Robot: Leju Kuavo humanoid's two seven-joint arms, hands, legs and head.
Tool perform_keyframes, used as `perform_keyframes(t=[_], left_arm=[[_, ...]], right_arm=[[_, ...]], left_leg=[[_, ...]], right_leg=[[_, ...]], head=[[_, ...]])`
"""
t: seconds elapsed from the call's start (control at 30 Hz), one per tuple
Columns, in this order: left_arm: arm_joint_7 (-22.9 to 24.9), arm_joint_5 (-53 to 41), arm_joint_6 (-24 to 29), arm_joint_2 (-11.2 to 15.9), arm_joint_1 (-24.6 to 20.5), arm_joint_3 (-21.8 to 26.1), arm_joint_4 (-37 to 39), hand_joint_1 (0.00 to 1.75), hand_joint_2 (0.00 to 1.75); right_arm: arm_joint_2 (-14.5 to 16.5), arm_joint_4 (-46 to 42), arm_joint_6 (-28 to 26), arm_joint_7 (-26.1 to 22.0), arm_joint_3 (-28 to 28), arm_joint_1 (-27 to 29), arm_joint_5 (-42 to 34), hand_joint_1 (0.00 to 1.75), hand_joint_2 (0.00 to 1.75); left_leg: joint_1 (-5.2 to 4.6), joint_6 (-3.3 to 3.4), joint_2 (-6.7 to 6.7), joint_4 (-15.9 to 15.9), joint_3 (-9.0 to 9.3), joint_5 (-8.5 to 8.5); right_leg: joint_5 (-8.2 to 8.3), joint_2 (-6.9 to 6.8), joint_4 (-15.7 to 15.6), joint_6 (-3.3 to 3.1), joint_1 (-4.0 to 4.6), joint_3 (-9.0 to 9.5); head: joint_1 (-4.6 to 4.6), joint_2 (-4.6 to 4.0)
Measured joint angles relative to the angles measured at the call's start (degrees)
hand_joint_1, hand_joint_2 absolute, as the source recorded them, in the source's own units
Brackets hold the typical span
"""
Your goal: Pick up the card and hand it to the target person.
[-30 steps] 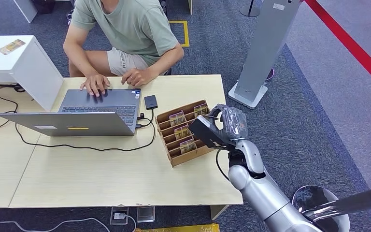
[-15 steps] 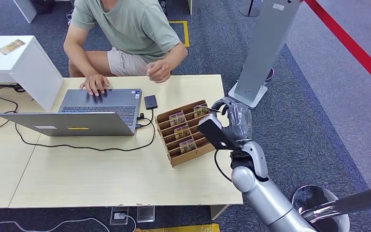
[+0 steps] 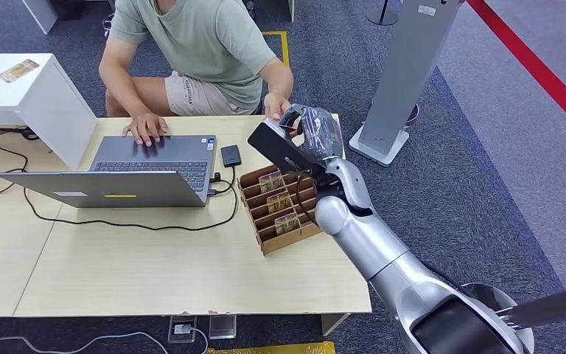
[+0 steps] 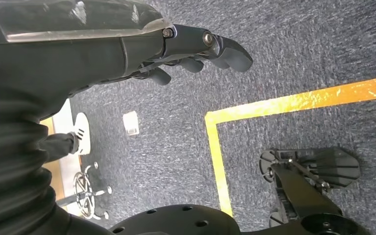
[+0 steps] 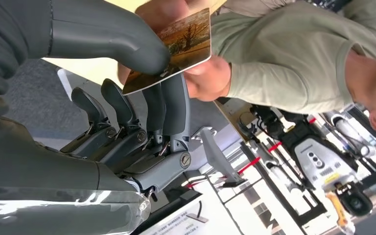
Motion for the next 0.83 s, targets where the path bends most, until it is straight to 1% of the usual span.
perform_keyframes(t=[0.1,0.2,0.33,0.6,0.83], left_arm=[[0.01,0.01,0.08,0.01,-0.02,-0.02,0.00,0.00,1.75],[0.15,0.15,0.09,0.02,0.01,-0.01,0.00,0.00,1.75],[0.94,0.48,-0.21,0.02,0.03,0.02,0.00,0.00,1.75],[0.92,0.57,-0.59,0.02,0.10,0.02,0.00,0.00,1.75],[0.59,1.06,0.02,0.02,0.18,0.04,0.00,0.00,1.75]], right_arm=[[2.24,6.04,0.21,1.39,1.24,-3.07,1.01,1.52,1.75],[4.02,10.50,0.37,2.52,2.32,-4.81,2.43,1.52,1.75],[5.59,15.19,0.61,3.33,3.71,-6.26,3.68,0.00,1.75],[6.48,20.13,-0.96,2.82,4.78,-7.06,2.46,0.00,1.75],[5.80,20.57,-6.79,-0.02,4.48,-7.19,-2.14,0.00,1.75]], left_leg=[[0.00,0.00,0.01,0.00,-0.01,0.00],[0.00,0.00,0.01,0.00,-0.01,0.00],[0.00,0.00,0.01,0.00,0.00,0.00],[0.00,0.00,0.01,0.00,0.02,0.00],[0.00,0.00,0.02,0.01,0.06,0.00]], right_leg=[[0.00,0.02,0.00,0.00,0.00,-0.01],[0.00,0.01,-0.01,0.00,0.00,-0.02],[0.00,0.01,-0.01,0.00,0.00,-0.02],[0.00,0.02,-0.02,0.00,0.00,-0.02],[0.00,0.03,-0.02,0.00,0.00,-0.02]], head=[[0.05,0.00],[0.07,0.00],[0.03,0.01],[0.01,0.01],[-0.01,0.00]])
